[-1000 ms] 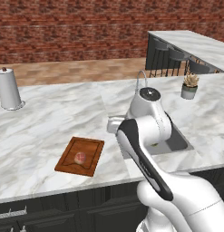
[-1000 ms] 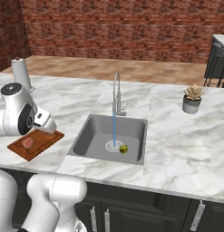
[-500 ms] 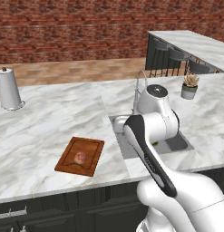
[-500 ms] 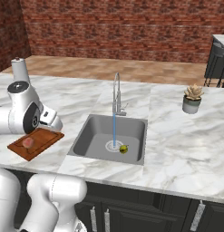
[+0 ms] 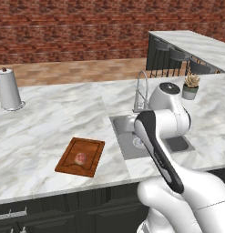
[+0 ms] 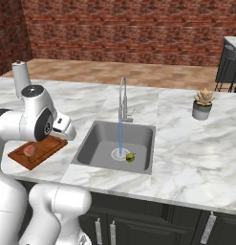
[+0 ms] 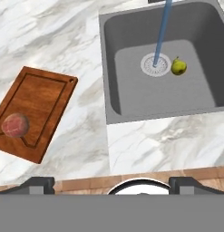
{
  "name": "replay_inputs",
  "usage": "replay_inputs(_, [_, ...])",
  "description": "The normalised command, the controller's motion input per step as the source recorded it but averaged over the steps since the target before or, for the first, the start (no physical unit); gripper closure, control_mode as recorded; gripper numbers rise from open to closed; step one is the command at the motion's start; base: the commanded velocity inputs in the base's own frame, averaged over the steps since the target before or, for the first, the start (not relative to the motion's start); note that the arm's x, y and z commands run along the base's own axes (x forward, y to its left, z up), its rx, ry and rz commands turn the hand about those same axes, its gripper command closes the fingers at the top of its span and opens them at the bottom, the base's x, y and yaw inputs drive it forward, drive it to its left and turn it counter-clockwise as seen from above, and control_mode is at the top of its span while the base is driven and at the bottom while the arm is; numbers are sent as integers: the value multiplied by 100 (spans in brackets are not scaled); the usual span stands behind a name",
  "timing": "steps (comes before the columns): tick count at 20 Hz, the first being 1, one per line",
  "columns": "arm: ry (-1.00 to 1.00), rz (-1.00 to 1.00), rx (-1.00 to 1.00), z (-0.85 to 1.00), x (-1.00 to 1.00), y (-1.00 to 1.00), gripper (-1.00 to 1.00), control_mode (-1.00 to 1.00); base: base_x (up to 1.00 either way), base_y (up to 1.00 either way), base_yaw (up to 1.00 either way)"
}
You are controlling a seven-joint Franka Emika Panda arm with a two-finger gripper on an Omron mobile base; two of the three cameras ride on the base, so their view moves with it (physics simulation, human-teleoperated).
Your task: Pick the peach, pear from the sink and place them on the cutting board to airdry. Then turn off the sink faucet.
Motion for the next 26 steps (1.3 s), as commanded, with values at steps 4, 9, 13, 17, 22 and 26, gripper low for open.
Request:
replay_inputs(4, [1,0,0,0,0,-38,-100,-100,0,0,0])
replay_inputs(9, [0,0,0,-1,0,-47,-100,-100,0,0,0])
replay_inputs(13, [0,0,0,-4,0,-38,-100,-100,0,0,0])
replay_inputs(17, [0,0,0,-4,0,-27,-100,-100,0,0,0])
replay_inputs(22, [0,0,0,-11,0,-26,-100,-100,0,0,0])
replay_inputs(26, [0,0,0,-12,1,-20,-100,-100,0,0,0])
